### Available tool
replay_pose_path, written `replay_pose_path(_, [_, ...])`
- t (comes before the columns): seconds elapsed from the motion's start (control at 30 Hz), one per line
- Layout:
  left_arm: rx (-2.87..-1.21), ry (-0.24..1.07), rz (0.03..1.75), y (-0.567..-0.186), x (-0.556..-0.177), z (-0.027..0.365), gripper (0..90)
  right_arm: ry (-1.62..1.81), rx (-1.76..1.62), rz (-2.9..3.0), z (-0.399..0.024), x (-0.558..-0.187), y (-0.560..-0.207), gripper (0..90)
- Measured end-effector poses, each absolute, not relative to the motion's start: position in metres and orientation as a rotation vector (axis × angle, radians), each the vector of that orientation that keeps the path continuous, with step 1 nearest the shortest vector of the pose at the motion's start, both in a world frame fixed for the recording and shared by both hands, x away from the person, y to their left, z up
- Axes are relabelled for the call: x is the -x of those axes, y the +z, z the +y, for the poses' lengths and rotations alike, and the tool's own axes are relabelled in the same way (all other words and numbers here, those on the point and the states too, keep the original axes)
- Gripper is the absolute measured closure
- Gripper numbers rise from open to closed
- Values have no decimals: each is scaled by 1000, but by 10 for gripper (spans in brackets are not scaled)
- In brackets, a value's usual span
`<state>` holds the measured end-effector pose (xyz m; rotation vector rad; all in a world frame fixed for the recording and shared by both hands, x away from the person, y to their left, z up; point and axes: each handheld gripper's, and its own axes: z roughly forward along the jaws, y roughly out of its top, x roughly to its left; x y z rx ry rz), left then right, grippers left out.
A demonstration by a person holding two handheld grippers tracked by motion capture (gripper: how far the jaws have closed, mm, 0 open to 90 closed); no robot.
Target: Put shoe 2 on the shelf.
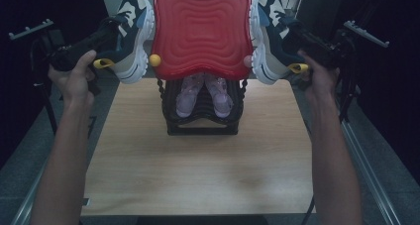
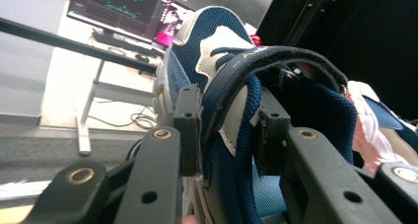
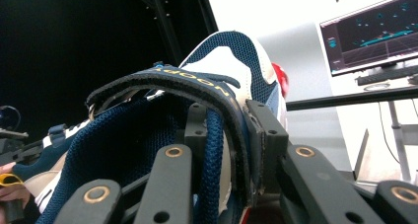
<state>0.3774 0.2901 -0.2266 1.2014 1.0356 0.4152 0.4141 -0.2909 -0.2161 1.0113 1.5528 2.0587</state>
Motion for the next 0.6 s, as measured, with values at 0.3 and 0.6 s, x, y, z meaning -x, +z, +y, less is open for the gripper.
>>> replay_pose_path(0.3, [-1208,423,1012,-209,-383,274,693,2070,-982,1598,-269,-423,-200,735])
replay_pose_path(0.6, [-1222,426,1011,-202,-397,259,693,2081,-980,1639,-246,-436,-196,735])
